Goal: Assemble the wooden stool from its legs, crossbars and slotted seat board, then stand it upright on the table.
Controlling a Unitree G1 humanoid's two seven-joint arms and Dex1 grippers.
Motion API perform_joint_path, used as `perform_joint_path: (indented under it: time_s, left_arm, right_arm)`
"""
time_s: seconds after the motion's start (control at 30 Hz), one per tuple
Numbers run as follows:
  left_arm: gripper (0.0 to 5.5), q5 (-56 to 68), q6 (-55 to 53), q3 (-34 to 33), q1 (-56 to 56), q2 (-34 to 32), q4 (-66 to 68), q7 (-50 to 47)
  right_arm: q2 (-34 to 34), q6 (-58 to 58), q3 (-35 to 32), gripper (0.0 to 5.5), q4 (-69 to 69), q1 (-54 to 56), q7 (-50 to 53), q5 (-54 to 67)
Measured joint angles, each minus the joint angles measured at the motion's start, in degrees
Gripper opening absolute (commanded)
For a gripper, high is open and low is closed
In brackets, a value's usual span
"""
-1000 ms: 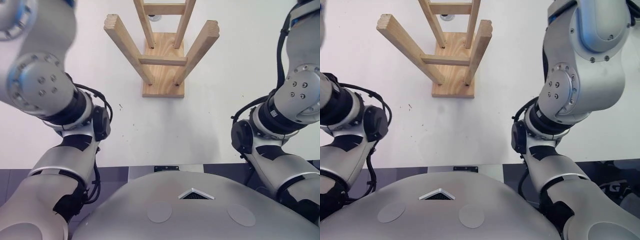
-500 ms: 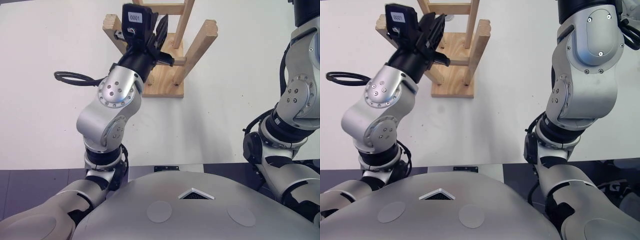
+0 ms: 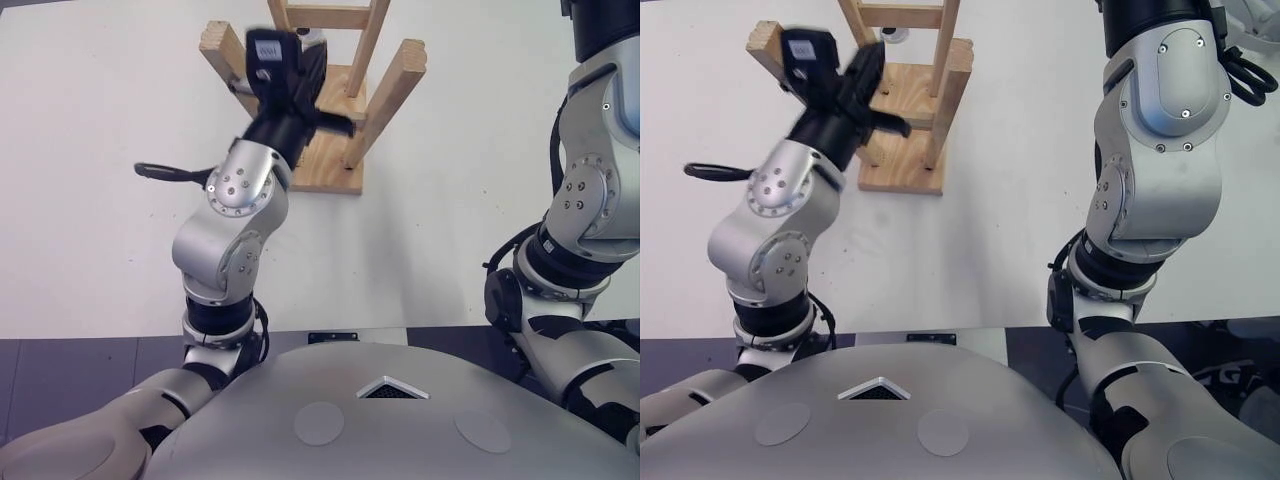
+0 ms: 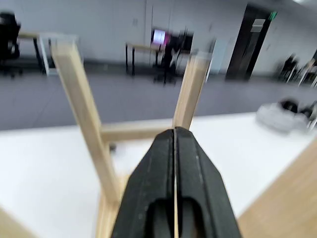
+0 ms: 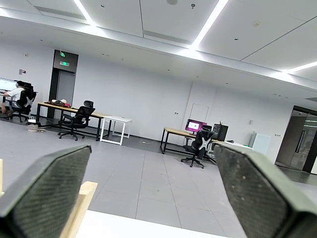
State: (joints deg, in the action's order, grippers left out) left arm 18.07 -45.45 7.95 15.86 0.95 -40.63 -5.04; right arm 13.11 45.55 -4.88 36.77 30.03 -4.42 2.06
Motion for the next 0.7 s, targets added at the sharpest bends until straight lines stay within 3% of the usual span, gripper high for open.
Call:
perform_joint_path:
  time_s: [0.13,0.23,0.33,0.4,0.5,0.7]
  left_arm:
    - [0.84,11.3,0.0,-12.3,10.1,-2.7,-5.7,4.4]
    - [1.35,18.9,-0.9,-25.6,20.8,-10.5,-3.4,5.3]
    - [1.94,17.1,2.1,-35.0,17.1,-22.1,7.3,10.8]
    - [2.18,14.0,6.2,-35.0,11.5,-25.0,13.1,15.3]
    - [2.25,4.3,16.8,-27.7,2.2,-28.5,31.6,24.0]
    - [2.25,-9.8,38.3,-10.6,2.1,-24.2,72.5,32.8]
  right_arm:
    - [-0.1,-1.4,-1.7,4.54,-0.2,-2.0,0.0,0.4]
    - [0.6,-2.9,-2.5,4.54,-2.9,-6.2,-1.0,0.4]
    - [3.5,-4.1,-1.9,4.54,-8.6,-12.2,-5.1,0.9]
    - [4.6,-4.8,-0.6,4.54,-11.6,-15.1,-6.6,0.3]
    - [5.9,-9.3,3.4,4.54,-21.1,-17.6,-8.9,-1.0]
    - [7.1,-18.1,17.9,4.54,-38.5,-18.5,-19.3,-4.7]
